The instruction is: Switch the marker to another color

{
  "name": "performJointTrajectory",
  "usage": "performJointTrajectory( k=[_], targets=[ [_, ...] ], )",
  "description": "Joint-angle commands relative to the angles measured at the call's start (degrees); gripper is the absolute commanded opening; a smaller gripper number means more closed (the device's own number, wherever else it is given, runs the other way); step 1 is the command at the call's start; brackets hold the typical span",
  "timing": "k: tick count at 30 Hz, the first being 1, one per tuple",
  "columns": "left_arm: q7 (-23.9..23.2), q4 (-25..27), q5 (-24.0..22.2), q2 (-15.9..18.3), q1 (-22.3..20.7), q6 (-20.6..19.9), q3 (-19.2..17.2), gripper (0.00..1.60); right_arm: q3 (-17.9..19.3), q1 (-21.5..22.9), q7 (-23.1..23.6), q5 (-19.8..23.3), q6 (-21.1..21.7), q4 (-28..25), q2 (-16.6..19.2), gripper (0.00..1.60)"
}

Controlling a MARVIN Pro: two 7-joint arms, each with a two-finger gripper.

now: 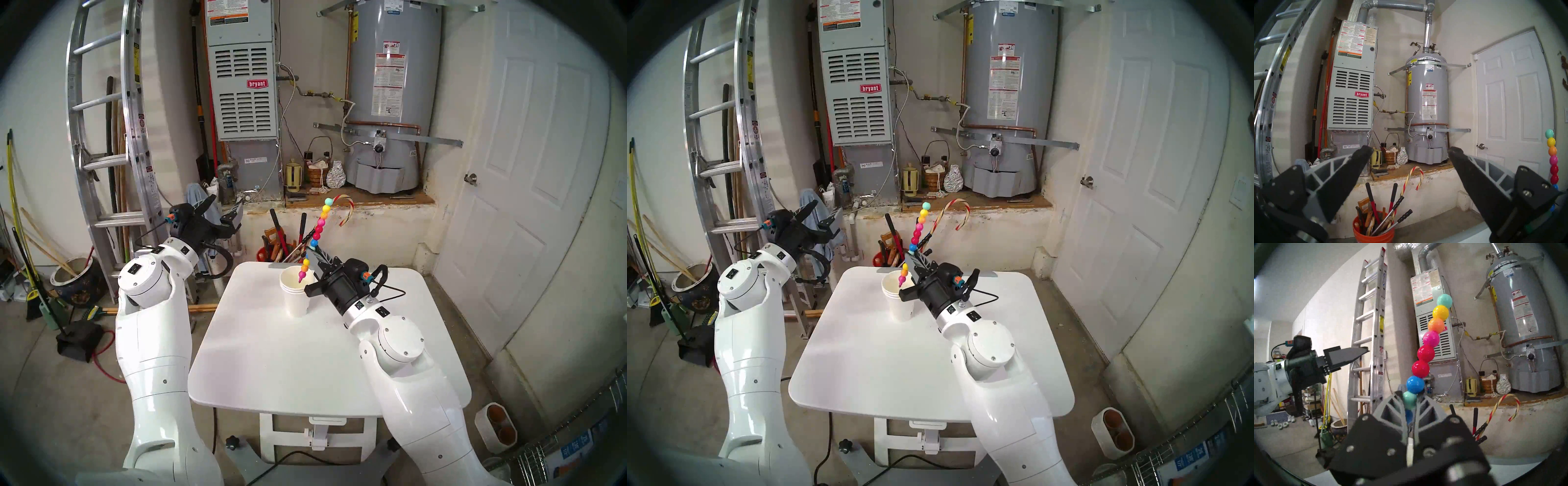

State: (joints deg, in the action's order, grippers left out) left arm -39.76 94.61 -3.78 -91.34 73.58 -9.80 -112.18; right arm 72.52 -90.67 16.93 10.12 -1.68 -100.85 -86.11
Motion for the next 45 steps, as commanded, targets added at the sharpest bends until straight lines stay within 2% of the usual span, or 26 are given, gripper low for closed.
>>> performJointTrajectory(
  k=[1, 7, 8, 19, 25, 31, 37, 41, 45],
  targets=[
    [0.17, 1.18, -0.43, -0.18, -0.63, 0.47, -0.34, 1.60, -1.58, -1.97, -2.53, -3.53, -0.69, -3.67, -0.25, 0.00],
    [0.21, 1.40, -0.25, -0.21, -0.50, 0.49, -0.41, 1.60, -1.30, -0.81, -3.21, -3.27, -0.28, -2.94, -1.29, 0.00],
    [0.19, 1.42, -0.25, -0.20, -0.47, 0.52, -0.45, 1.60, -0.93, -0.79, -3.11, -2.09, 1.04, -3.23, -1.75, 0.00],
    [0.11, 1.41, -0.30, -0.15, -0.66, 0.54, -0.57, 1.60, -0.10, 0.54, -3.64, -1.10, 2.43, -3.69, -2.19, 0.00],
    [0.20, 1.13, -0.20, -0.16, -0.89, 0.60, -0.47, 1.60, -1.13, 1.87, -5.76, -4.01, -1.01, 0.67, -3.02, 0.00],
    [0.37, 0.60, -0.07, -0.08, -1.18, 0.62, -0.31, 1.60, -1.49, 4.29, -7.42, -4.46, -3.48, 4.21, -4.56, 0.00],
    [0.59, 0.32, -0.03, 0.05, -1.33, 0.74, -0.23, 1.60, -1.48, 5.91, -7.77, -4.16, -4.11, 5.97, -5.21, 0.00],
    [0.71, 0.17, -0.10, 0.17, -1.46, 0.83, -0.17, 1.60, -1.63, 6.25, -7.68, -4.65, -4.39, 6.89, -4.84, 0.00],
    [0.81, 0.07, -0.16, 0.24, -1.53, 0.87, -0.10, 1.60, -2.64, 6.33, -7.71, -7.03, -6.90, 8.56, -3.73, 0.00]
  ],
)
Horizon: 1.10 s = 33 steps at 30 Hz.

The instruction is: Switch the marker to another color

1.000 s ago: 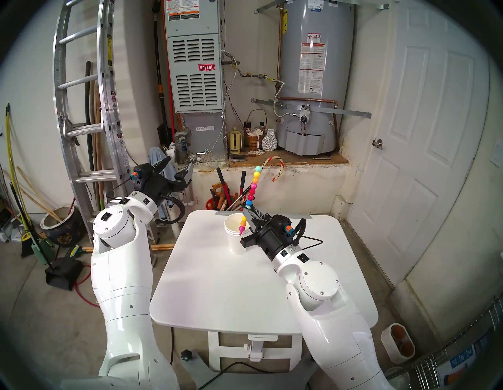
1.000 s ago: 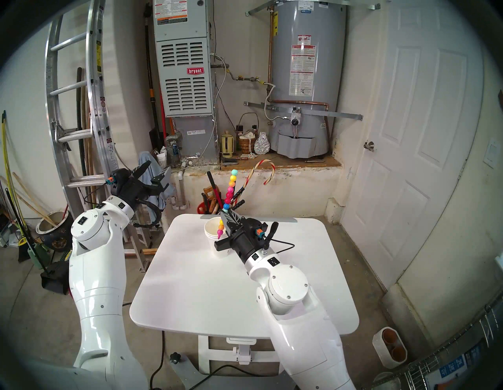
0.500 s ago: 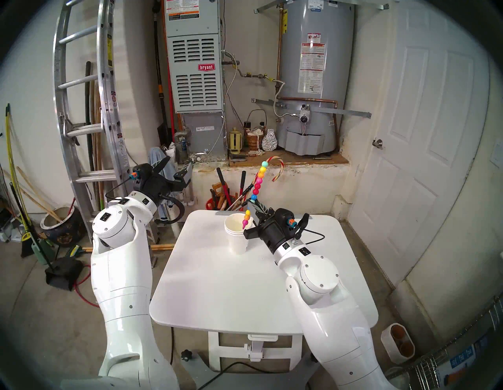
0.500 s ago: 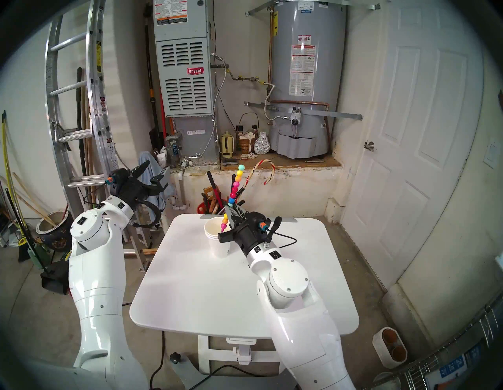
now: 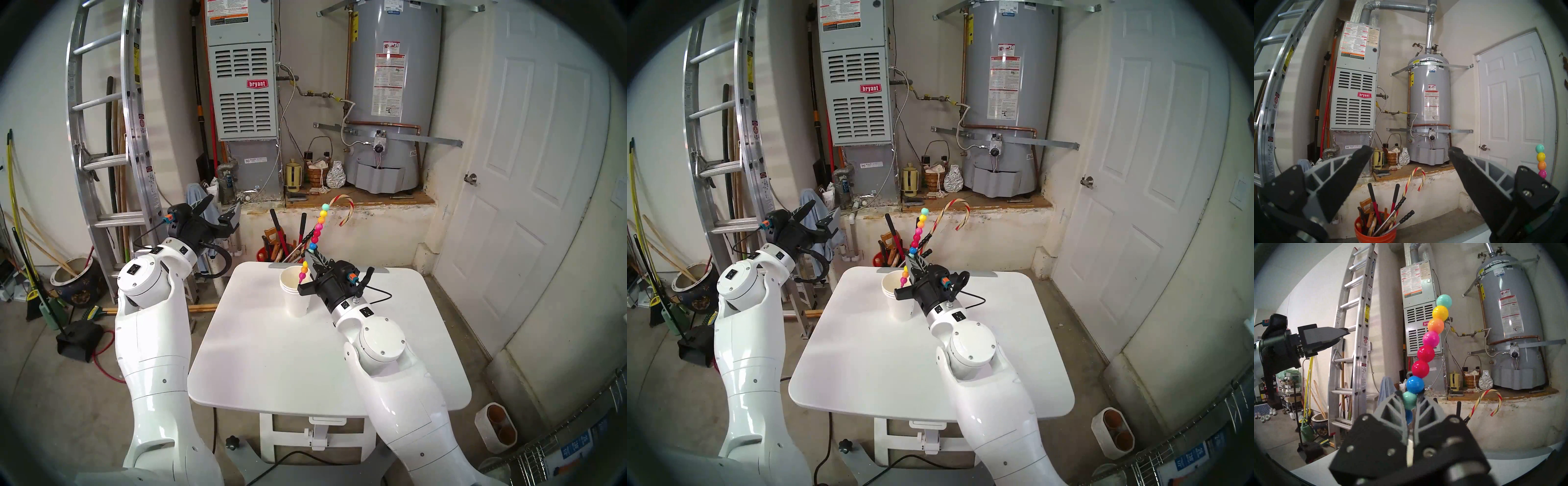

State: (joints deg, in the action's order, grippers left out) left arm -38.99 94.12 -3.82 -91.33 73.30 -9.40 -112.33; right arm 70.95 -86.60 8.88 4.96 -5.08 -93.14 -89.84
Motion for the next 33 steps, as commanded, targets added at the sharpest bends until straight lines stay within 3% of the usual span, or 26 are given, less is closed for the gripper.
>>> performJointTrajectory(
  k=[1, 6, 11, 12, 14, 15, 17, 18, 19, 20, 33],
  targets=[
    [0.05, 0.53, -0.15, 0.24, -1.26, 0.43, 0.08, 1.60, -1.20, 2.21, 0.31, -2.09, -3.91, 1.25, 0.00, 0.00],
    [0.17, 0.33, -0.06, 0.30, -1.29, 0.50, 0.31, 1.60, -1.74, 2.43, -0.09, -3.68, -6.33, 2.91, -0.08, 0.00],
    [0.33, 0.22, -0.06, 0.40, -1.29, 0.53, 0.42, 1.60, -1.51, 2.30, -0.10, -3.35, -6.09, 3.38, -0.61, 0.00],
    [0.36, 0.20, -0.08, 0.41, -1.29, 0.52, 0.43, 1.60, -1.56, 2.31, -0.13, -3.67, -6.42, 3.48, -0.47, 0.03],
    [0.42, 0.16, -0.09, 0.46, -1.28, 0.52, 0.46, 1.60, -1.50, 2.12, 0.06, -3.49, -6.30, 3.46, -0.46, 0.33],
    [0.44, 0.13, -0.09, 0.51, -1.29, 0.55, 0.49, 1.60, -1.56, 2.10, 0.12, -3.70, -6.44, 3.41, -0.32, 0.22],
    [0.41, 0.08, -0.15, 0.53, -1.31, 0.54, 0.51, 1.60, -1.40, 1.88, 0.17, -3.23, -6.04, 3.19, -0.51, 0.18],
    [0.39, 0.05, -0.18, 0.55, -1.34, 0.54, 0.53, 1.60, -1.36, 1.80, 0.19, -3.17, -6.01, 3.07, -0.51, 0.21],
    [0.39, 0.00, -0.17, 0.57, -1.37, 0.54, 0.65, 1.60, -1.37, 1.73, 0.21, -3.32, -6.24, 2.94, -0.44, 0.43],
    [0.40, -0.01, -0.16, 0.60, -1.38, 0.53, 0.71, 1.60, -1.35, 1.65, 0.31, -3.22, -6.11, 2.80, -0.42, 0.48],
    [0.49, 0.03, -0.31, 0.67, -1.33, 0.54, 0.97, 1.60, -1.22, 0.85, 0.42, -2.69, -5.91, 2.43, -0.23, 0.68]
  ],
)
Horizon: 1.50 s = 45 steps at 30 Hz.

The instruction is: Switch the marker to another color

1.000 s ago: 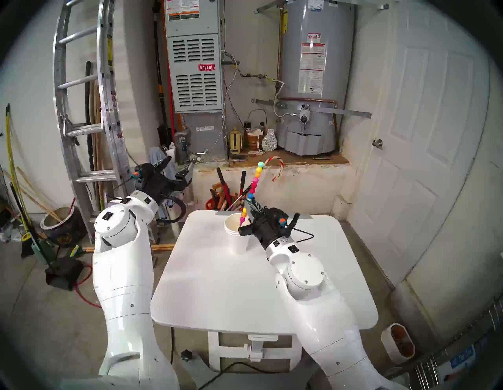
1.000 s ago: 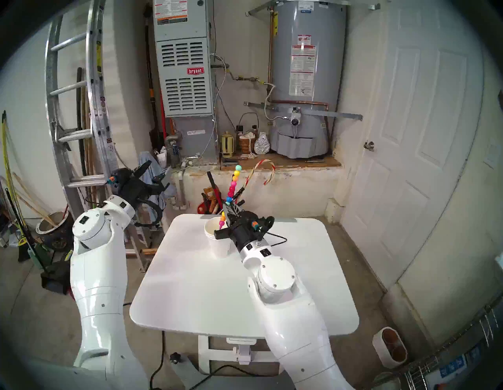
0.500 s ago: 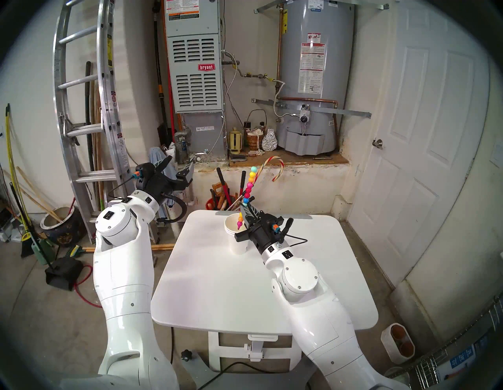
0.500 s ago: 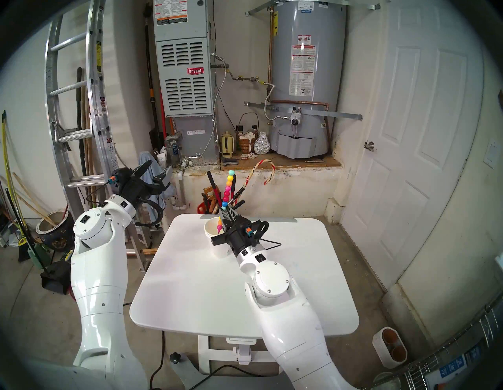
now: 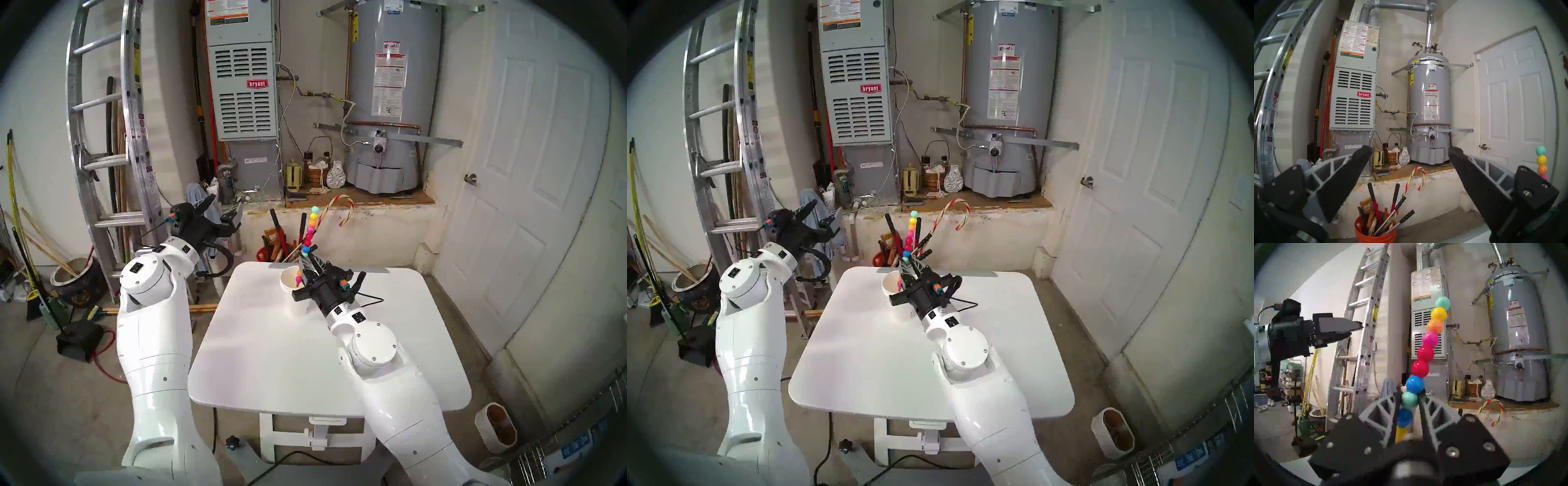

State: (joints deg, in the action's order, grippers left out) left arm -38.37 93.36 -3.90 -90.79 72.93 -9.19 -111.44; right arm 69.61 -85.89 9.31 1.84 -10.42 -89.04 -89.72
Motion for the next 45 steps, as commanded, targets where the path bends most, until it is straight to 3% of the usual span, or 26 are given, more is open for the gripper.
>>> performJointTrajectory(
  k=[1, 5, 8, 11, 14, 24, 36, 40, 45],
  targets=[
    [-0.12, 0.79, -0.25, 0.14, -0.96, 0.36, 0.09, 1.60, 0.13, 0.06, -0.01, 0.50, -0.54, -1.70, -0.37, 0.70],
    [-0.05, 0.83, -0.25, 0.15, -0.91, 0.40, 0.14, 1.60, 0.11, -0.39, 0.00, 0.64, -0.56, -1.89, -0.31, 0.72],
    [-0.04, 0.81, -0.30, 0.18, -0.90, 0.45, 0.16, 1.60, 0.02, -0.83, 0.00, 0.67, -0.82, -1.97, -0.24, 0.55],
    [-0.07, 0.76, -0.37, 0.20, -0.93, 0.49, 0.18, 1.60, 0.02, -1.16, -0.11, 0.70, -1.14, -1.94, -0.26, 0.64],
    [-0.08, 0.72, -0.39, 0.25, -0.96, 0.49, 0.24, 1.60, -0.01, -1.37, -0.13, 0.61, -1.38, -1.90, -0.21, 0.54],
    [0.02, 0.75, -0.51, 0.27, -0.86, 0.51, 0.30, 1.60, -0.36, -1.54, -0.71, -0.50, -3.47, -0.20, -0.10, 0.68],
    [0.00, 0.96, -0.64, 0.34, -0.65, 0.54, 0.35, 1.60, -0.40, -2.02, -0.42, -0.31, -3.15, -0.34, -0.11, 0.80],
    [0.00, 1.08, -0.64, 0.36, -0.57, 0.54, 0.39, 1.60, -0.37, -2.17, -0.40, -0.21, -3.05, -0.45, -0.13, 1.05],
    [-0.01, 1.19, -0.70, 0.37, -0.51, 0.55, 0.40, 1.60, -0.38, -2.43, -0.25, -0.13, -2.89, -0.68, 0.00, 1.11]
  ],
)
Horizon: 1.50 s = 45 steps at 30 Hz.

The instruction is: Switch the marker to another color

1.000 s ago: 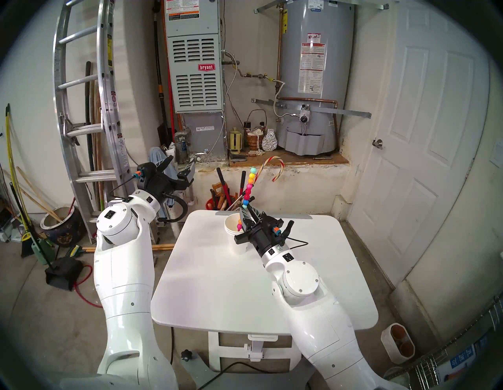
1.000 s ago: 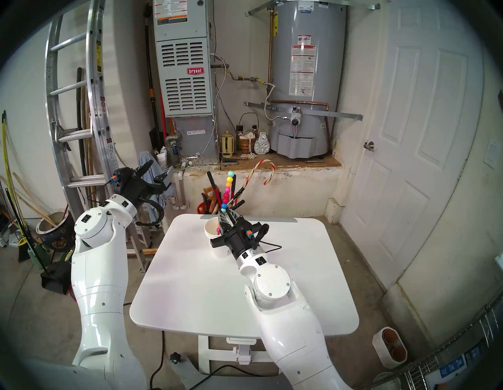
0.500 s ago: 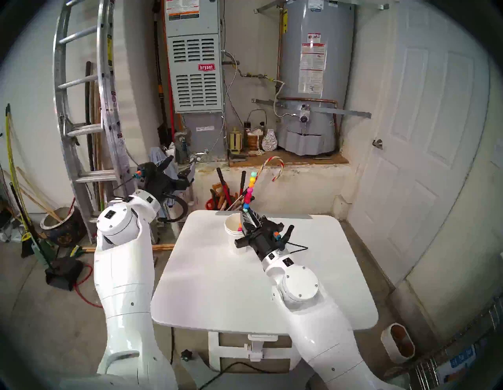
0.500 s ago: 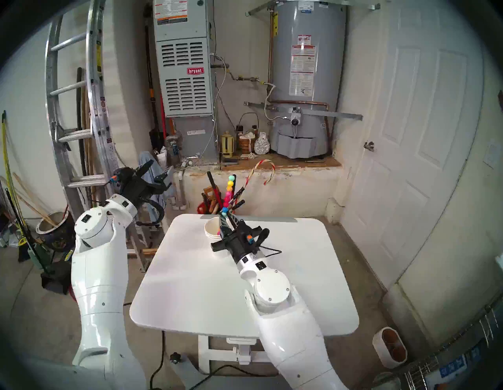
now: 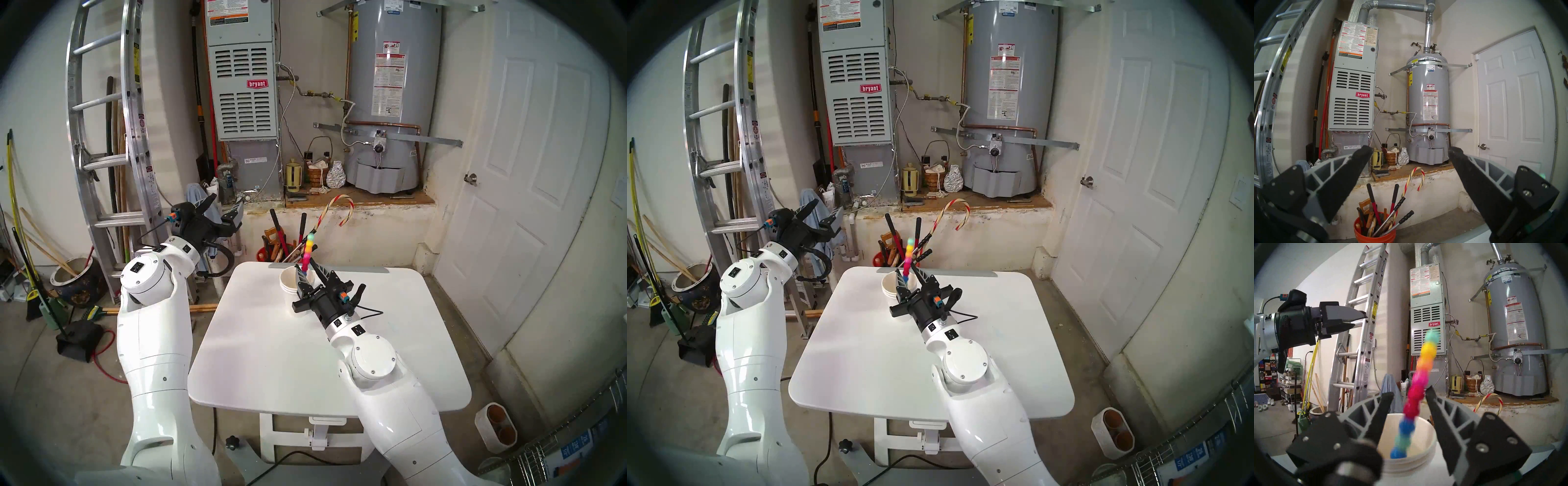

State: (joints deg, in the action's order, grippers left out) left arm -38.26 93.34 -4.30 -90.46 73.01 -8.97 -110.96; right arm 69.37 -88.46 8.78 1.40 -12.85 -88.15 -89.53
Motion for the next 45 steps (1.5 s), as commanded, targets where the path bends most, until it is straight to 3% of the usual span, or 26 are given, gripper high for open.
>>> performJointTrajectory(
  k=[1, 3, 18, 21, 22, 26, 33, 38, 45],
  targets=[
    [-0.13, 1.23, -0.32, 0.04, -0.58, 0.34, -0.07, 1.60, -0.13, 0.12, 0.29, 0.32, -0.47, -1.60, -0.19, 1.17],
    [-0.15, 1.28, -0.35, 0.05, -0.54, 0.36, -0.06, 1.60, -0.12, 0.09, 0.29, 0.33, -0.57, -1.60, -0.21, 1.09],
    [-0.14, 1.09, -0.54, 0.14, -0.66, 0.44, -0.03, 1.60, -0.01, 0.06, 0.38, 0.28, -0.27, -1.83, -0.27, 1.16],
    [-0.08, 1.05, -0.54, 0.15, -0.69, 0.49, 0.01, 1.60, 0.03, -0.22, 0.25, 0.32, -0.77, -2.33, -0.33, 1.37],
    [-0.07, 1.05, -0.55, 0.14, -0.70, 0.48, 0.02, 1.60, 0.03, -0.23, 0.27, 0.32, -0.64, -2.52, -0.32, 1.54],
    [0.27, 1.14, -0.50, -0.05, -0.52, 0.29, -0.03, 1.60, 0.63, -0.09, -0.51, 1.82, -0.06, -3.80, -0.52, 1.60],
    [0.62, 1.18, -0.54, 0.16, -0.16, 0.24, -0.38, 1.60, 6.39, 1.92, -4.46, 4.70, -0.93, -7.67, -2.44, 1.60],
    [1.77, 1.72, -0.18, -0.42, -0.07, 0.14, -0.37, 1.60, 11.06, 3.77, -9.89, 4.03, -0.51, -10.07, -3.22, 1.60],
    [7.90, 2.38, 3.92, -3.68, -0.35, -2.86, 3.10, 1.60, 14.14, 5.99, -17.62, 4.00, 1.95, -8.17, -3.38, 1.60]
  ],
)
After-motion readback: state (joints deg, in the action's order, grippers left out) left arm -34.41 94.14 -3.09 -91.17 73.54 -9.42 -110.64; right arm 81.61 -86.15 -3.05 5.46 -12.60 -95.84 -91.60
